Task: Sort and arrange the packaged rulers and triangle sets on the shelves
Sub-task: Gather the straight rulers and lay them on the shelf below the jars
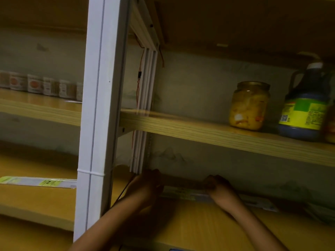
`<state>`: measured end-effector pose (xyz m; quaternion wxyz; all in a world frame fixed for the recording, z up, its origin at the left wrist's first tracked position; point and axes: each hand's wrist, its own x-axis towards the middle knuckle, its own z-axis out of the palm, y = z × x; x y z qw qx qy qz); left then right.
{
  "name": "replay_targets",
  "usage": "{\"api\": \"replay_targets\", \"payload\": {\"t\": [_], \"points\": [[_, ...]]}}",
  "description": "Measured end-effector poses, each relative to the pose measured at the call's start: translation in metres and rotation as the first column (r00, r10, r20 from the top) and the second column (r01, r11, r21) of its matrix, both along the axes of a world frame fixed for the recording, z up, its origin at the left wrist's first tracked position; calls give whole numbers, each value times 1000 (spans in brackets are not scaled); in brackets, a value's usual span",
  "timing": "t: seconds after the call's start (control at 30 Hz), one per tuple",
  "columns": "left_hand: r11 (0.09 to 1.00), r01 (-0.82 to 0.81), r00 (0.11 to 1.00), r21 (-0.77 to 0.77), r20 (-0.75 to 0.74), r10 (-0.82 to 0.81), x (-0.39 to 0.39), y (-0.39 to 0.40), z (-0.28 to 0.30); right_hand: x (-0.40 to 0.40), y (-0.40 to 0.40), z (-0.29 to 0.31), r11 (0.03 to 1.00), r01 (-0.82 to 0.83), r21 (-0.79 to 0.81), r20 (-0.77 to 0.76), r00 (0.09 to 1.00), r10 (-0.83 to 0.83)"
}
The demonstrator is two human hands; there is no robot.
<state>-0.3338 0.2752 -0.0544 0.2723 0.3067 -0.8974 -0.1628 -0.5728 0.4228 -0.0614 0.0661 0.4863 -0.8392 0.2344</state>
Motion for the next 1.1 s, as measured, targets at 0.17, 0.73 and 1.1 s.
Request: {"api": "replay_targets", "payload": {"t": [0.17,0.73,1.1], "points": [[997,66,997,28,30,-67,1,10,-5,22,27,2,1000,8,20,-5,1000,-8],[980,172,985,-104,9,-172,126,123,27,167,150,38,999,-42,-12,26,999,42],[998,18,997,-59,77,-13,256,129,20,264,145,41,988,-154,20,68,986,152]]}}
